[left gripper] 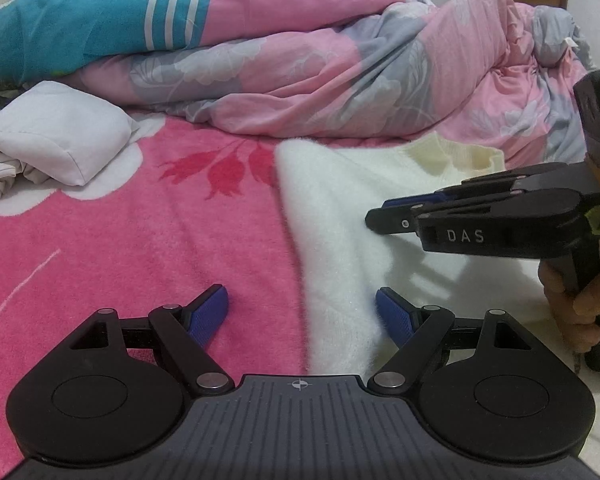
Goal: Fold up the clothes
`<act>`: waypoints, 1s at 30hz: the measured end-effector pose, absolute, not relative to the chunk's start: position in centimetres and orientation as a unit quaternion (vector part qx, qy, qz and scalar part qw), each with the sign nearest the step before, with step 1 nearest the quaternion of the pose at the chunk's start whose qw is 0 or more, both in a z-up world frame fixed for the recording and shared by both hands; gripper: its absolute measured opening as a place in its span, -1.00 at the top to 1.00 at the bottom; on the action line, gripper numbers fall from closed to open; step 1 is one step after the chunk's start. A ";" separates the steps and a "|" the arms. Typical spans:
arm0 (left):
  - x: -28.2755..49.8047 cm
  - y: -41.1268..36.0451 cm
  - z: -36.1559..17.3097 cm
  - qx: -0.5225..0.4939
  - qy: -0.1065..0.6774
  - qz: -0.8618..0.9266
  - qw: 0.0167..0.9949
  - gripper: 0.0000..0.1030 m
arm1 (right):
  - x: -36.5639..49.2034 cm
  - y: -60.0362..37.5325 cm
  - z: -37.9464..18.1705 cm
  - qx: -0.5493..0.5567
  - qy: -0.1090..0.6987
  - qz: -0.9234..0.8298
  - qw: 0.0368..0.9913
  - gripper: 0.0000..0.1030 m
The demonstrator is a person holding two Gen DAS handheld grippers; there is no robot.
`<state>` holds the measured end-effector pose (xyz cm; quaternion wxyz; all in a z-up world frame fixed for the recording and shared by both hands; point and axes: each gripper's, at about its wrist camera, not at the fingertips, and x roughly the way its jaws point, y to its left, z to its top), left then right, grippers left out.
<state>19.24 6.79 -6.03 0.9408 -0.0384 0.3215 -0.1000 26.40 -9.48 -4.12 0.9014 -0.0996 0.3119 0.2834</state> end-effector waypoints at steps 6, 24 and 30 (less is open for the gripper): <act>19.2 6.8 -6.0 -0.039 0.321 -0.100 0.941 -0.59 | 26.7 -10.8 -3.8 -0.050 0.314 0.283 0.905 1.00; 19.2 6.8 -6.1 -0.040 0.320 -0.100 0.941 -0.59 | 27.6 -13.7 -2.6 0.062 0.330 0.291 0.896 0.94; 19.2 6.9 -6.1 -0.040 0.321 -0.100 0.941 -0.59 | 27.6 -10.8 -3.8 -0.019 0.353 0.280 0.892 0.43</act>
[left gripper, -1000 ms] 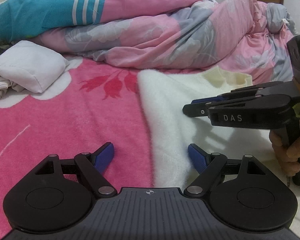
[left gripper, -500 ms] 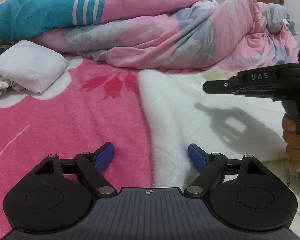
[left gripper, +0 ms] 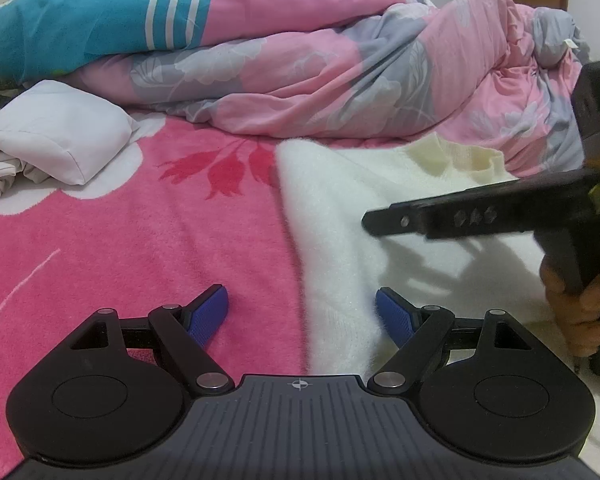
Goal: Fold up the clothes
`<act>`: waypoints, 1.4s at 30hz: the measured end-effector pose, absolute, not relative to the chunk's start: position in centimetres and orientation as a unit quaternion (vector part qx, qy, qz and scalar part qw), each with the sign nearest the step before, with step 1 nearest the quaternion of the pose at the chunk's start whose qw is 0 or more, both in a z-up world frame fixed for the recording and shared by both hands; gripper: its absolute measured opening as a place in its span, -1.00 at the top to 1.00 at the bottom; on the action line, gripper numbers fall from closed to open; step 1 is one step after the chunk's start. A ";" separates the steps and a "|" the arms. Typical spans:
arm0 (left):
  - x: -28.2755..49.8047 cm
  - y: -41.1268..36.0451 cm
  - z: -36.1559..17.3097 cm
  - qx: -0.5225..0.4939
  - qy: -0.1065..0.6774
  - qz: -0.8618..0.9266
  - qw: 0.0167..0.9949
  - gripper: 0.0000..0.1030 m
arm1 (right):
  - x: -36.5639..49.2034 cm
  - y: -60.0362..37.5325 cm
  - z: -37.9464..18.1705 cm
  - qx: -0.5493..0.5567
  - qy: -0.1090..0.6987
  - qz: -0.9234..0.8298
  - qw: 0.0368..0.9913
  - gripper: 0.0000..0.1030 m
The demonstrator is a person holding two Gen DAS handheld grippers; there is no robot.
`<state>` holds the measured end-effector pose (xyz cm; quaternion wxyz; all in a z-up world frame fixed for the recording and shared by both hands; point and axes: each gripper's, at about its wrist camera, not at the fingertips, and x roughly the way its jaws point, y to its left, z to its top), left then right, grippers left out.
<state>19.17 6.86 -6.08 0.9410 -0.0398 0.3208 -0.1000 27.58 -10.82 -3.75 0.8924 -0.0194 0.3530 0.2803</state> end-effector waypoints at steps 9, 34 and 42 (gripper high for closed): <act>19.2 6.9 -6.1 -0.041 0.321 -0.100 0.941 -0.59 | 27.0 -10.8 -3.9 -0.039 0.347 0.269 0.897 0.94; 19.2 6.9 -6.0 -0.043 0.321 -0.101 0.941 -0.59 | 30.5 -20.2 -5.5 0.292 0.354 0.223 0.860 1.00; 19.2 7.0 -6.0 -0.044 0.321 -0.101 0.941 -0.59 | 27.7 -13.7 -2.8 0.065 0.317 0.285 0.902 1.00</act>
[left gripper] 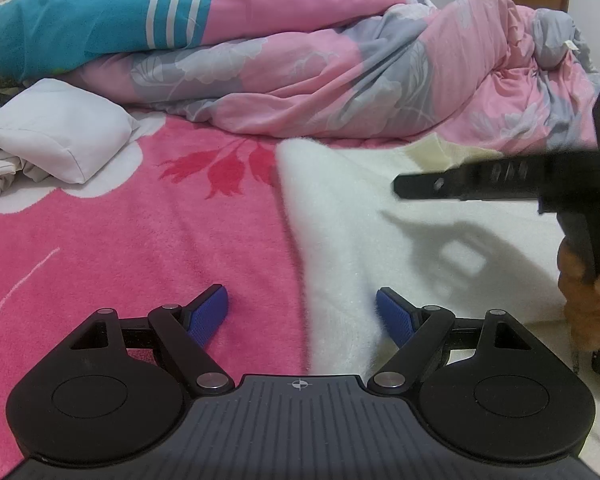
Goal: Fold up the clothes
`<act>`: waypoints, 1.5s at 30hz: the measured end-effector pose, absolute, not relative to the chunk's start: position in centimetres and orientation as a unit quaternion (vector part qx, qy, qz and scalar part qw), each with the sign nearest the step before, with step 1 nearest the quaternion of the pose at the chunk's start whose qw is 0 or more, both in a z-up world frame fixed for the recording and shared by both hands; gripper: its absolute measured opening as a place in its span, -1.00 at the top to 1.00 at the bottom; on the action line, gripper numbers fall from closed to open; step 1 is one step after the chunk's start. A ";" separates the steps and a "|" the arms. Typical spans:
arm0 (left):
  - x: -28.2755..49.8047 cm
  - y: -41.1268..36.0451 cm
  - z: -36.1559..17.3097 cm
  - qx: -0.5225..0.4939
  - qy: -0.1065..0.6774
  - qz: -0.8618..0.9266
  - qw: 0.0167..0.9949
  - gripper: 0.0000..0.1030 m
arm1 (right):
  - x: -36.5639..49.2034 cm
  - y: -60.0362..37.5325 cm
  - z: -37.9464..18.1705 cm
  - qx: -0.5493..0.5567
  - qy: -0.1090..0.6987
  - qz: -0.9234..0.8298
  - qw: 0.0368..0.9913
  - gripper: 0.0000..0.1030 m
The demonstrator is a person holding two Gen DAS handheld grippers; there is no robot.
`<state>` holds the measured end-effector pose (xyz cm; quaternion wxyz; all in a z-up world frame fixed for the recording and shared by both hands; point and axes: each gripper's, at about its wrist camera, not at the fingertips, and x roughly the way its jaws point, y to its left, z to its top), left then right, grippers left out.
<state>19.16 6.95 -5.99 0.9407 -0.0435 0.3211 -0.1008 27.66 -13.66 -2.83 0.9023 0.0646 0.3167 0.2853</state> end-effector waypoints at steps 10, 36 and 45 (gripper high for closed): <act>19.2 7.0 -6.0 -0.045 0.321 -0.101 0.941 -0.59 | 27.1 -12.3 -3.0 -0.103 0.304 0.181 0.930 1.00; 19.2 7.1 -6.0 -0.047 0.321 -0.101 0.941 -0.60 | 27.3 -11.6 -2.2 -0.028 0.330 0.266 0.905 0.49; 19.2 7.1 -6.0 -0.048 0.321 -0.101 0.941 -0.60 | 28.3 -11.8 -3.8 -0.004 0.355 0.274 0.894 1.00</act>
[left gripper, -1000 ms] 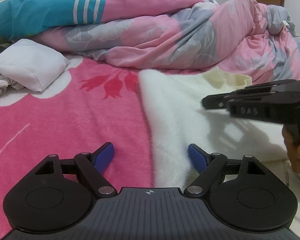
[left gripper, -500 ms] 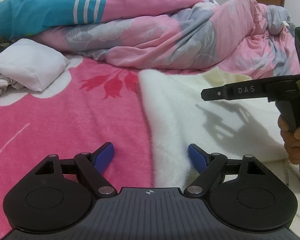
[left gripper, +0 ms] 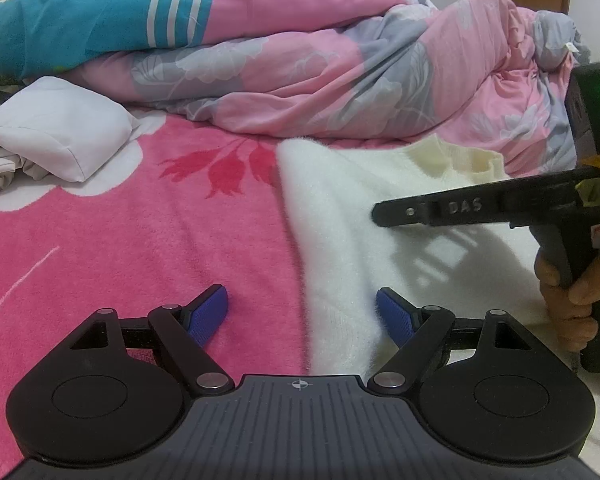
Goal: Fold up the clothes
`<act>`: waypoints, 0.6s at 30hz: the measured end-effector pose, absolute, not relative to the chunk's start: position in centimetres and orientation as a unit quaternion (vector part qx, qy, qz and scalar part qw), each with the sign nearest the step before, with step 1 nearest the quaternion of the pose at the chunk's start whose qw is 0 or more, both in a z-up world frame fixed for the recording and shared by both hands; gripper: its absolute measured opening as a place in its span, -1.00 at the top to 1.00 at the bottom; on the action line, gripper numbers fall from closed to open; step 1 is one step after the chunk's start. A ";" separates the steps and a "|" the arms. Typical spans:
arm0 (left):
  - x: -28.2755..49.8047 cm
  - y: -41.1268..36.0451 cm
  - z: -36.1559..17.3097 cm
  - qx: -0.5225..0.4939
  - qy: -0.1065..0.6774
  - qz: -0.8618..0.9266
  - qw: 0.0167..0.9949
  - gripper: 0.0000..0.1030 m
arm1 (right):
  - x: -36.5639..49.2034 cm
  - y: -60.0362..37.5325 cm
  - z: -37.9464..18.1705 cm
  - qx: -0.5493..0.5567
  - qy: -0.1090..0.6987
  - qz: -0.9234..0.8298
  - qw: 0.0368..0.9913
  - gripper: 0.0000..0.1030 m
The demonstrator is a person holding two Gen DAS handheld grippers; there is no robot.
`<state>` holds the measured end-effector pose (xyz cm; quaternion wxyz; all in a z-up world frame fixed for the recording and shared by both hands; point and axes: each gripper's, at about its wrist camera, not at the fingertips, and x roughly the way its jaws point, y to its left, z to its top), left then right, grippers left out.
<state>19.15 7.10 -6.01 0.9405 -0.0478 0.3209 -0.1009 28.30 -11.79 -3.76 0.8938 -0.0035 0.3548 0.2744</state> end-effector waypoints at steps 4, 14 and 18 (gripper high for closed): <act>19.2 7.1 -6.0 -0.048 0.321 -0.101 0.941 -0.60 | 29.0 -14.0 -4.2 0.065 0.366 0.266 0.890 1.00; 19.2 7.1 -6.0 -0.048 0.321 -0.101 0.940 -0.60 | 29.6 -15.9 -3.7 0.146 0.355 0.267 0.884 1.00; 19.2 7.1 -6.0 -0.048 0.321 -0.101 0.940 -0.60 | 29.5 -13.9 -3.3 0.092 0.357 0.275 0.888 0.98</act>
